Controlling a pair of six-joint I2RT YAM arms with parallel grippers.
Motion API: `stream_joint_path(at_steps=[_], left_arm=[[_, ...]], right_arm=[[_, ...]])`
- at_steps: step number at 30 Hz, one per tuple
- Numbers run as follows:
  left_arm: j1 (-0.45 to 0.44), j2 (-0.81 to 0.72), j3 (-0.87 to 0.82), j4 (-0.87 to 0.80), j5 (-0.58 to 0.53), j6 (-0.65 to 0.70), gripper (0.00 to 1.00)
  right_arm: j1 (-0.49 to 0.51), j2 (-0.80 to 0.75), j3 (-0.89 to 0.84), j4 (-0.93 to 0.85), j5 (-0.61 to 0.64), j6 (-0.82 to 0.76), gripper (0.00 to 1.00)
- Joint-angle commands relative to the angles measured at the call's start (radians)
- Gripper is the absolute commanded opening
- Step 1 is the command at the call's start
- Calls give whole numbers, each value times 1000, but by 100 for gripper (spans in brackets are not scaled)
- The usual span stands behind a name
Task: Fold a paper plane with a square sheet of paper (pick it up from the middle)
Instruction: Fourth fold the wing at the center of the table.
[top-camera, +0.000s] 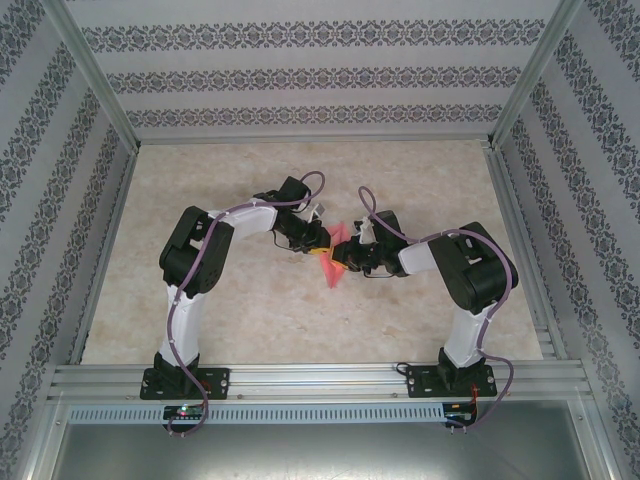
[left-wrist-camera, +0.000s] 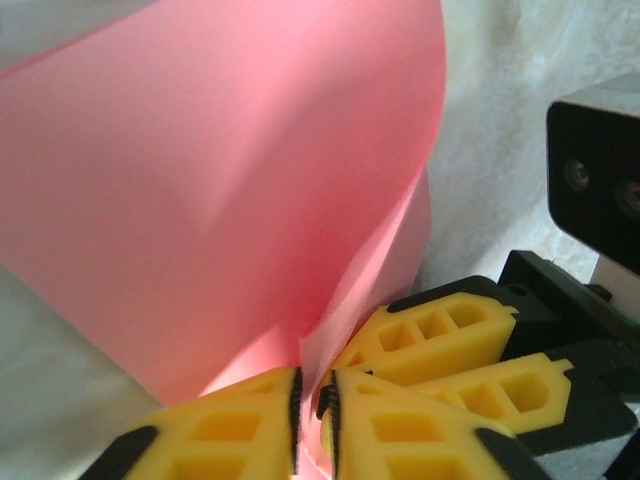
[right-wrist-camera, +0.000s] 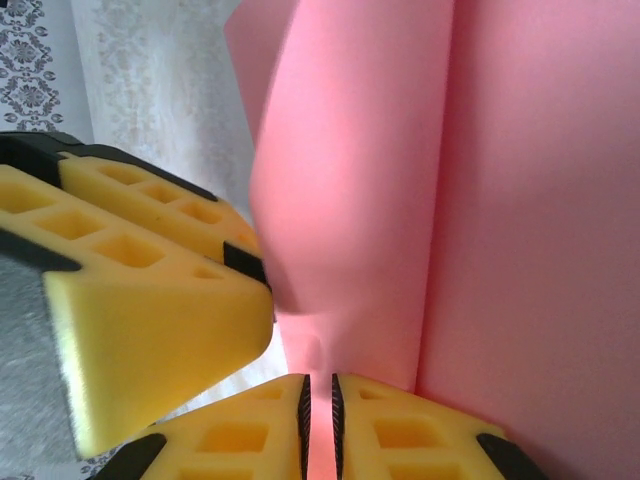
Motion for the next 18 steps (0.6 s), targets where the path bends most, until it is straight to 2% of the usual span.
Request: stream_joint_path(at_steps=[1,9,12,18], left_arm=[[-12,14,32,9,18,7,14],[-11,2,25,-20,4,34,1],[-11,-7,20,-35,-12,46,0],[-11,-8,5,-40,-29,59,0]], right_arm=[[-5,-28,-14,-14,-13,-29,17],[-5,-38,-14,-31,-9,-38,17],[-4,-59,-10,-66,2,-57,17],[23,-138,28,-256,67,-171,21]])
